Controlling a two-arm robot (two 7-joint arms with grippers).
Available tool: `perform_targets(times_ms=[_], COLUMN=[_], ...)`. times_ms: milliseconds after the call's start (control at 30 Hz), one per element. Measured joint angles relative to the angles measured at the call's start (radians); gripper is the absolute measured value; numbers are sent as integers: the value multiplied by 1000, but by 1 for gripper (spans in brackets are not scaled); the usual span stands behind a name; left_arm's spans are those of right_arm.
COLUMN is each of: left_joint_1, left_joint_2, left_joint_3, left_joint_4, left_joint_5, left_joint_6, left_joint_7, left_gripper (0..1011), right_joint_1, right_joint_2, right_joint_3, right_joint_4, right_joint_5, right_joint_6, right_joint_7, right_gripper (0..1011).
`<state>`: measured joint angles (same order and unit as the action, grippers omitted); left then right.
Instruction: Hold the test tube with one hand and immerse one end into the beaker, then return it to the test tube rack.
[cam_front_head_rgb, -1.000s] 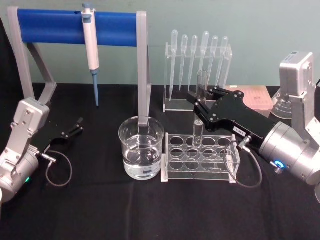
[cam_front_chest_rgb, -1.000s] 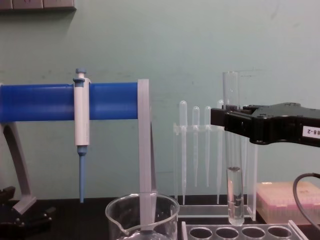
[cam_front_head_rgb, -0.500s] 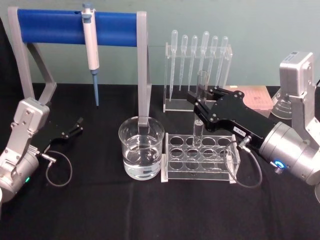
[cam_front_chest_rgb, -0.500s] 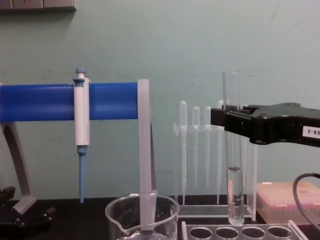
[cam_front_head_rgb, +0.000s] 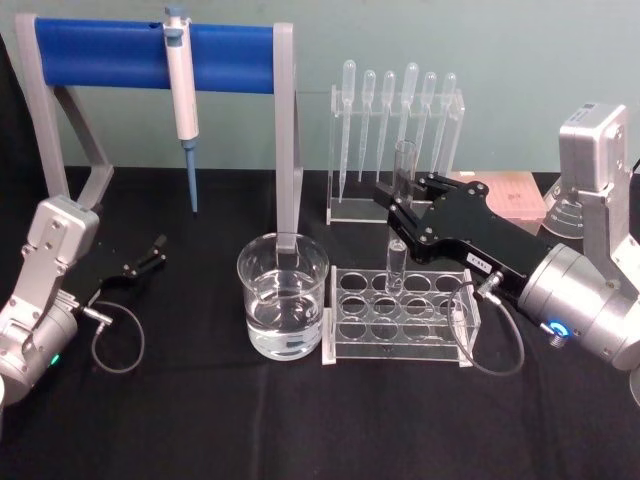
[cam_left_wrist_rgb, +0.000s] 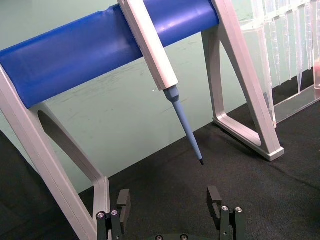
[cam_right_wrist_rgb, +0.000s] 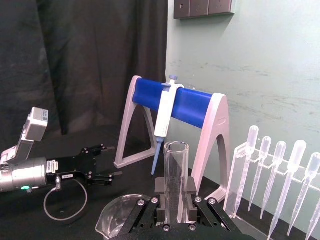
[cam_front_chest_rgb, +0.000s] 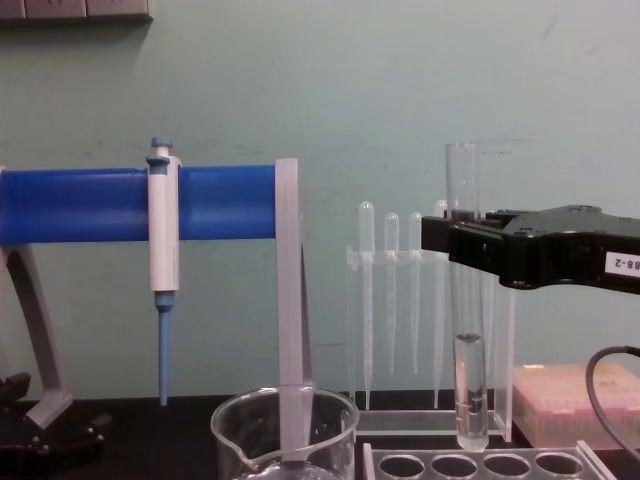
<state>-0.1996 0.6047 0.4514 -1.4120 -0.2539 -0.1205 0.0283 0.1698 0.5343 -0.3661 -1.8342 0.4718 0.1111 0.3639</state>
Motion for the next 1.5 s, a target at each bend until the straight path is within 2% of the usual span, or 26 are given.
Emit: perform_targets(times_ms=[1500], left_joint_1=[0], left_joint_2=[0], left_joint_3=[0], left_joint_4=[0], left_joint_5=[0], left_joint_6=[0], left_joint_7=[0], left_gripper=[1000], right_joint_1=[0], right_joint_2=[0], right_joint_3=[0], right_joint_4=[0], right_joint_5=[0], right_joint_6=[0], right_joint_7=[0], right_gripper=[225])
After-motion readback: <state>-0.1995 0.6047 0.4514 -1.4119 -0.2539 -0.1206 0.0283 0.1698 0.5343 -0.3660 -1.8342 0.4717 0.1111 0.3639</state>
